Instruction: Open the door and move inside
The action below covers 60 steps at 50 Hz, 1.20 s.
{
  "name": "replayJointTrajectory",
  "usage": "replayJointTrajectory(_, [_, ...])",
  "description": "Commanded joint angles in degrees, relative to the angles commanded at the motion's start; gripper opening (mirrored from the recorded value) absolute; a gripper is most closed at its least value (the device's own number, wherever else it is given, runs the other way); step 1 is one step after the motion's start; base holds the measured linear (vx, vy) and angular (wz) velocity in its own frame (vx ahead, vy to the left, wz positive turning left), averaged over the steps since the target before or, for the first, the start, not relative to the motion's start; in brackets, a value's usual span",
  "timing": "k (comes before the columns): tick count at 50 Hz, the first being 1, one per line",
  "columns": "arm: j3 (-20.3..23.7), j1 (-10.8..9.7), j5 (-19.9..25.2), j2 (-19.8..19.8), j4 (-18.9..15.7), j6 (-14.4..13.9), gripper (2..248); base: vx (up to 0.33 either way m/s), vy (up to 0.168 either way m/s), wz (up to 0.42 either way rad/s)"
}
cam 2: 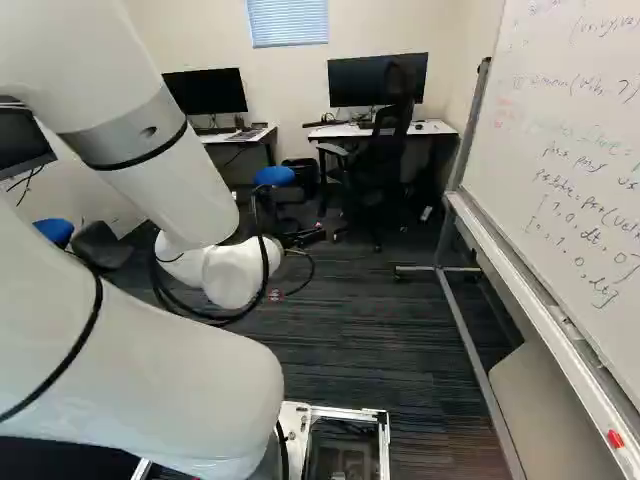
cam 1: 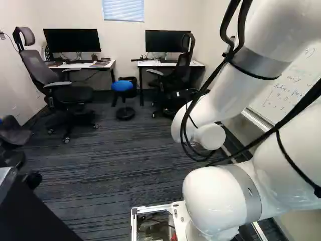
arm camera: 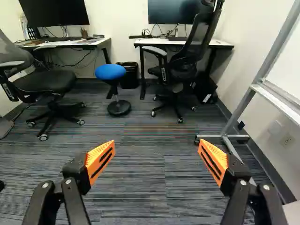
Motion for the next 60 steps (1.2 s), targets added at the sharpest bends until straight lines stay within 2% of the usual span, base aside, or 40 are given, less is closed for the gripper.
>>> replayJointTrajectory(60, [0.0, 0.0, 0.0, 0.0, 0.0, 0.0, 247, 0.18, 0.004, -0.011])
